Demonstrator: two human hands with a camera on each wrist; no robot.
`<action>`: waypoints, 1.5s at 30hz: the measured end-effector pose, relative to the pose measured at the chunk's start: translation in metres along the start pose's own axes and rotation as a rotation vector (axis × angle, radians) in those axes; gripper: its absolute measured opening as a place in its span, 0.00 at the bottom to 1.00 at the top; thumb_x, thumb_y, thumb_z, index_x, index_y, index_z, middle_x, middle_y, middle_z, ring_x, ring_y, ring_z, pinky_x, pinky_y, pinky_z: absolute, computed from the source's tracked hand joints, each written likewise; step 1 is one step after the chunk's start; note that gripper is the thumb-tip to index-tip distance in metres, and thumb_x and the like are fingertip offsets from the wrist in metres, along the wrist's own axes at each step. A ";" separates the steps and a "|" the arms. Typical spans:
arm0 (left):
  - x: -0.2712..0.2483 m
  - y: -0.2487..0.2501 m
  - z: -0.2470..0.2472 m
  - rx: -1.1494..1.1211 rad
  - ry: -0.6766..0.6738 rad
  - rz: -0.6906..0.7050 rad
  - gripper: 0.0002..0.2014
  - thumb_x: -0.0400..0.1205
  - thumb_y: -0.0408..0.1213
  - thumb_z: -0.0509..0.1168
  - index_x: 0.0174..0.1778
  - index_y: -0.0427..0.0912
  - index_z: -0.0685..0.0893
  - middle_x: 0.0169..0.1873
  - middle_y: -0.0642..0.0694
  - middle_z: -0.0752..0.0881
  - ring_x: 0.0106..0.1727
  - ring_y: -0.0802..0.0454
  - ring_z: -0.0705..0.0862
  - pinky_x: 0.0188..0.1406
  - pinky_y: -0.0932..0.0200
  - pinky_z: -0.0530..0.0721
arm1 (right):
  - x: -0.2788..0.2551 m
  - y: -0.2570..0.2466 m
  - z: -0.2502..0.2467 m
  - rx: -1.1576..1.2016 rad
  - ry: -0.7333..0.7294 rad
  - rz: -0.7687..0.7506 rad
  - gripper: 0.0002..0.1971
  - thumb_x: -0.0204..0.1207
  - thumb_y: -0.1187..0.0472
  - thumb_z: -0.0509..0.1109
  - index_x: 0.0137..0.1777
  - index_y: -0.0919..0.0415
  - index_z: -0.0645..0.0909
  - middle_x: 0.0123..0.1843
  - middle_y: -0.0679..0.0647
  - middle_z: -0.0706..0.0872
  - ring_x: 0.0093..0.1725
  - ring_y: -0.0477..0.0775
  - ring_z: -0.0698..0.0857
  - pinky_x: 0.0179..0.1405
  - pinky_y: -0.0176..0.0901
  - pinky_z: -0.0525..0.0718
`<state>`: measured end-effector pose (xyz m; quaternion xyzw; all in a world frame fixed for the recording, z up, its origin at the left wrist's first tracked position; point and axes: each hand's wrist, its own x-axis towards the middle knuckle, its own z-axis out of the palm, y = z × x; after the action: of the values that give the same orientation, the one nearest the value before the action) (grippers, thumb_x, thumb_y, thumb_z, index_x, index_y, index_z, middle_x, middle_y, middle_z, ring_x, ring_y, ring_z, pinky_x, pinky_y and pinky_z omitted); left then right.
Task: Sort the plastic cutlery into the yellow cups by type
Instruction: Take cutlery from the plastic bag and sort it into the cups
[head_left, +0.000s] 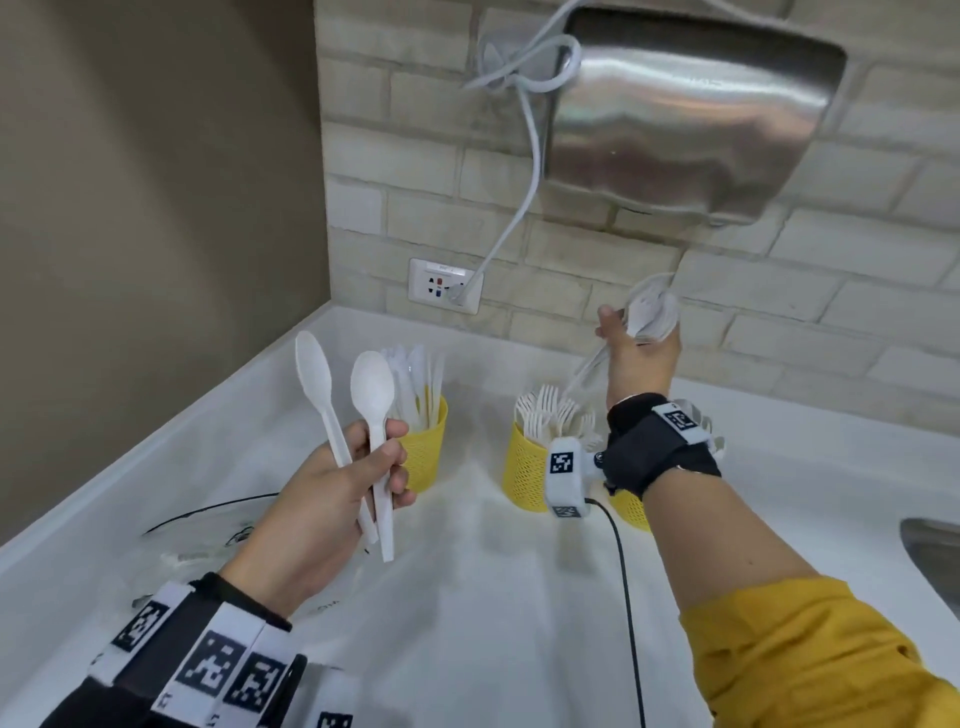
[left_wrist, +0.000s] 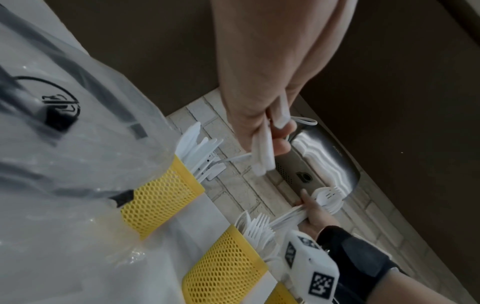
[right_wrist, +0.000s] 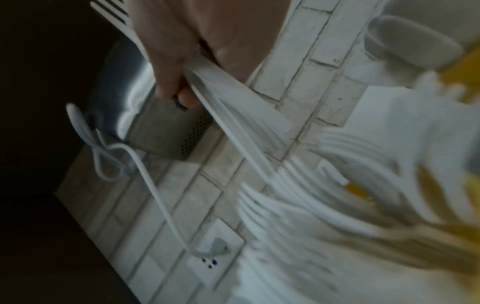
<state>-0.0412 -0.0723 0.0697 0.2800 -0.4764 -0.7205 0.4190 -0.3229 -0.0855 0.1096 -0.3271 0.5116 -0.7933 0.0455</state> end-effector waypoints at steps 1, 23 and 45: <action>0.000 0.000 -0.001 0.006 0.001 0.004 0.08 0.83 0.27 0.56 0.48 0.40 0.80 0.27 0.48 0.75 0.25 0.57 0.76 0.30 0.63 0.83 | -0.002 0.009 0.001 -0.022 -0.036 0.007 0.12 0.70 0.69 0.74 0.49 0.65 0.74 0.32 0.52 0.80 0.32 0.49 0.82 0.40 0.33 0.83; 0.008 -0.005 -0.005 0.058 -0.007 -0.009 0.09 0.83 0.27 0.56 0.50 0.40 0.80 0.27 0.51 0.76 0.26 0.56 0.76 0.30 0.64 0.83 | 0.009 0.026 0.007 -0.026 -0.304 0.345 0.16 0.73 0.75 0.67 0.49 0.51 0.72 0.38 0.55 0.79 0.31 0.52 0.83 0.35 0.40 0.83; 0.005 -0.011 0.006 0.039 -0.048 -0.033 0.08 0.83 0.26 0.57 0.50 0.39 0.80 0.28 0.50 0.76 0.26 0.55 0.75 0.29 0.64 0.82 | -0.003 0.033 -0.016 -0.654 -0.609 0.370 0.09 0.76 0.67 0.66 0.34 0.65 0.79 0.45 0.57 0.77 0.48 0.53 0.75 0.43 0.44 0.74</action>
<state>-0.0523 -0.0713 0.0617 0.2784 -0.4956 -0.7244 0.3900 -0.3381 -0.0878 0.0758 -0.4452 0.7472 -0.4374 0.2285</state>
